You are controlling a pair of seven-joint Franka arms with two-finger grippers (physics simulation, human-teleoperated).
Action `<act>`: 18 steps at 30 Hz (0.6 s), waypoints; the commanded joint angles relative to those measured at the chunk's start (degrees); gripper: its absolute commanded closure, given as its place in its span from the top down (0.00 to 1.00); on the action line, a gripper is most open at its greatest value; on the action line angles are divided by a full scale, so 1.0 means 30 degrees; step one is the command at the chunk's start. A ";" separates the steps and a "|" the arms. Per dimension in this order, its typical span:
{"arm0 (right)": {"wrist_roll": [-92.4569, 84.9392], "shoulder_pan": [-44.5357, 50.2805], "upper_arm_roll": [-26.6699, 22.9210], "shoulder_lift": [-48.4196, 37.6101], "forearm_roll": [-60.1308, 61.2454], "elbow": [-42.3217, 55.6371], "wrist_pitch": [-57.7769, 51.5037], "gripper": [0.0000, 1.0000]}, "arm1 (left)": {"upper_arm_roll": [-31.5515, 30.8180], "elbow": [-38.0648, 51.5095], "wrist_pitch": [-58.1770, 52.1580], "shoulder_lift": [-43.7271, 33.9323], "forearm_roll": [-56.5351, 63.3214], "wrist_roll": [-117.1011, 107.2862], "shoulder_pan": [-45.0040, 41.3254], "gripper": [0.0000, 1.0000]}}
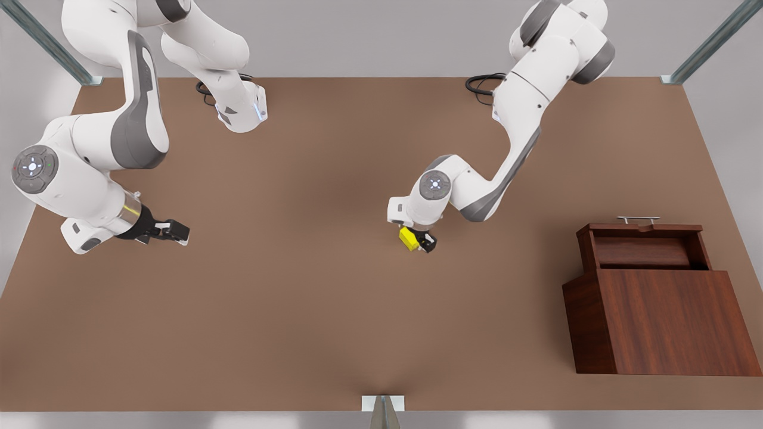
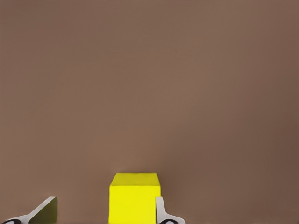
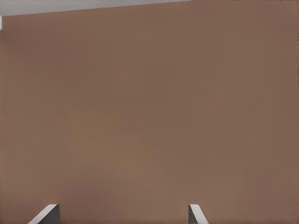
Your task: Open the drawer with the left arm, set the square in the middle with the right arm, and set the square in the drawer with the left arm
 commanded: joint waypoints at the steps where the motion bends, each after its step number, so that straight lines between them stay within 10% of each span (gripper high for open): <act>1: -0.0013 -0.0001 0.0002 -0.0002 -0.0026 0.0000 0.0000 1.00 | 0.0012 -0.0103 0.0003 -0.0015 -0.0033 -0.0065 0.0006 1.00; 18: 0.0016 -0.0002 -0.0027 -0.0002 0.0003 0.0088 -0.0146 1.00 | 0.0363 -0.1979 0.2288 0.0981 0.0055 -0.0094 -0.0258 1.00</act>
